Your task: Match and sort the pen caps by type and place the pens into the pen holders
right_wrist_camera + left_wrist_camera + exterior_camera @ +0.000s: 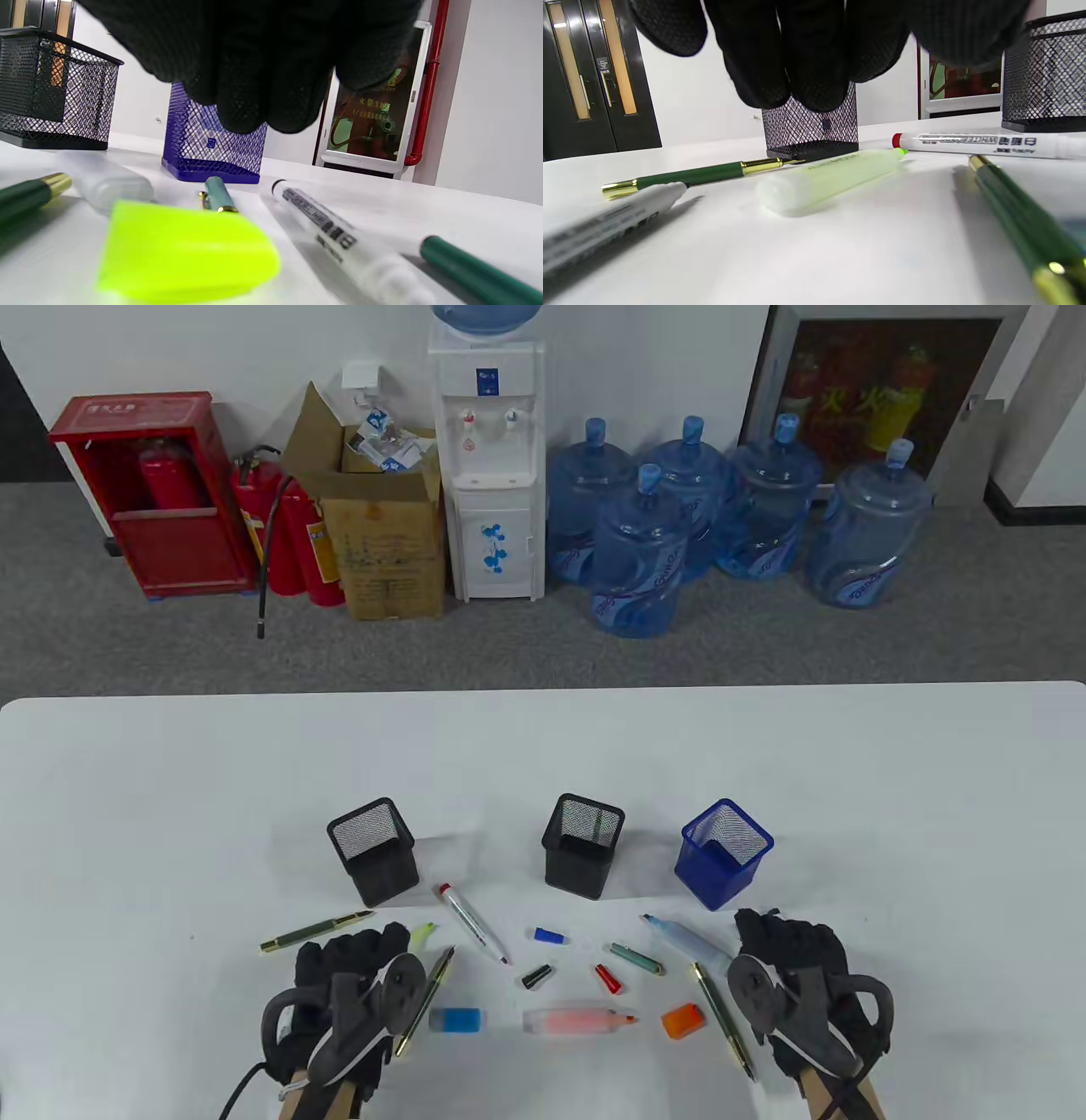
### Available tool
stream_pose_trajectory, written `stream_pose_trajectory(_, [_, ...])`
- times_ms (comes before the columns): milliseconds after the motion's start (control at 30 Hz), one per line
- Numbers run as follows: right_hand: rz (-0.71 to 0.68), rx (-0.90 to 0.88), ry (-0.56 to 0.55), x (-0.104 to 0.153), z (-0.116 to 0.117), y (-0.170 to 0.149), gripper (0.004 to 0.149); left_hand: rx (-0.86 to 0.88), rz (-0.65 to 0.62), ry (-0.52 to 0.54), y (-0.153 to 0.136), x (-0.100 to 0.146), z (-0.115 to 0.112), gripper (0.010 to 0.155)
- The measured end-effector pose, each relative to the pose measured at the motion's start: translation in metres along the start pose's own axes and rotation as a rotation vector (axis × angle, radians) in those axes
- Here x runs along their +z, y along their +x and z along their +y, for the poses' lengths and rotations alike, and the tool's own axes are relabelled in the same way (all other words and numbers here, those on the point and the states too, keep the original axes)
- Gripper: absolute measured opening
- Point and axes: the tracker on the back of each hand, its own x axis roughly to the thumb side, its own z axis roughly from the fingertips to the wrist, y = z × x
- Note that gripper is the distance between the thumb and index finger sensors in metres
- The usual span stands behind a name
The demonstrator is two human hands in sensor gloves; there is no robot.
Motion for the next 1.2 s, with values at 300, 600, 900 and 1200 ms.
stream_pose_trajectory(300, [-0.011, 0.005, -0.001, 0.000, 0.001, 0.002, 0.052, -0.005, -0.010, -0.024, 0.003, -0.001, -0.003, 0.065])
stream_pose_trajectory(600, [-0.012, 0.012, 0.005, 0.000, 0.001, 0.002, 0.052, -0.007, -0.008, -0.027, 0.002, 0.000, -0.002, 0.064])
stream_pose_trajectory(900, [-0.017, -0.001, 0.013, 0.000, 0.000, 0.003, 0.054, -0.004, -0.001, -0.033, 0.002, -0.001, -0.001, 0.064])
stream_pose_trajectory(1200, [-0.023, -0.024, 0.005, 0.000, -0.001, 0.005, 0.055, -0.096, 0.020, -0.084, 0.001, -0.019, 0.010, 0.064])
